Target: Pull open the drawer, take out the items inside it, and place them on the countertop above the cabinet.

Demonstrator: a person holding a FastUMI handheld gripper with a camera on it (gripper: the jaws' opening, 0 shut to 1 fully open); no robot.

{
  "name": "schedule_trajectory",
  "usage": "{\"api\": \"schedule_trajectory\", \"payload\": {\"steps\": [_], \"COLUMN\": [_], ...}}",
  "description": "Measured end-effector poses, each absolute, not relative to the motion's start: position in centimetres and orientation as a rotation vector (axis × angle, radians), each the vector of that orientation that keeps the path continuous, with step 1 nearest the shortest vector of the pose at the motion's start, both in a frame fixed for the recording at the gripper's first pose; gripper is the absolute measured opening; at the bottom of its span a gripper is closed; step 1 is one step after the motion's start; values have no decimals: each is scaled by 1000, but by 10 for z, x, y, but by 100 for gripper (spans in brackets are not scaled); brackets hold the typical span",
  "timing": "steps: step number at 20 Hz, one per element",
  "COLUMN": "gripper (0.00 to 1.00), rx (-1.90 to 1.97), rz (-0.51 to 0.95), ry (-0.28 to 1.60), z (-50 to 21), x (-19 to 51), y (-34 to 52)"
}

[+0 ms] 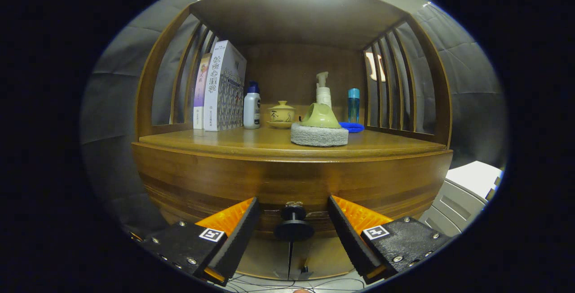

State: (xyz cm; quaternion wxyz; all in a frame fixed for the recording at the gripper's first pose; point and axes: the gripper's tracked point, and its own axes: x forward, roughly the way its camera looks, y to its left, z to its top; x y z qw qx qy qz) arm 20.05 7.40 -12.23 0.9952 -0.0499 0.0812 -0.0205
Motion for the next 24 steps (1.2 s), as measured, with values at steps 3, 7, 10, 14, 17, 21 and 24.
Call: {"api": "schedule_trajectory", "payload": {"steps": [3, 7, 10, 14, 17, 21, 24], "gripper": [96, 95, 95, 95, 95, 95, 95], "rx": [-110, -78, -68, -49, -35, -10, 0], "rz": [-41, -26, -4, 18, 39, 44, 46], "ry": [139, 142, 120, 57, 46, 49, 33], "z": [-121, -121, -106, -68, -49, -30, -14], "x": [199, 196, 185, 152, 125, 88, 64], "y": [75, 76, 76, 69, 61, 47, 40]}}
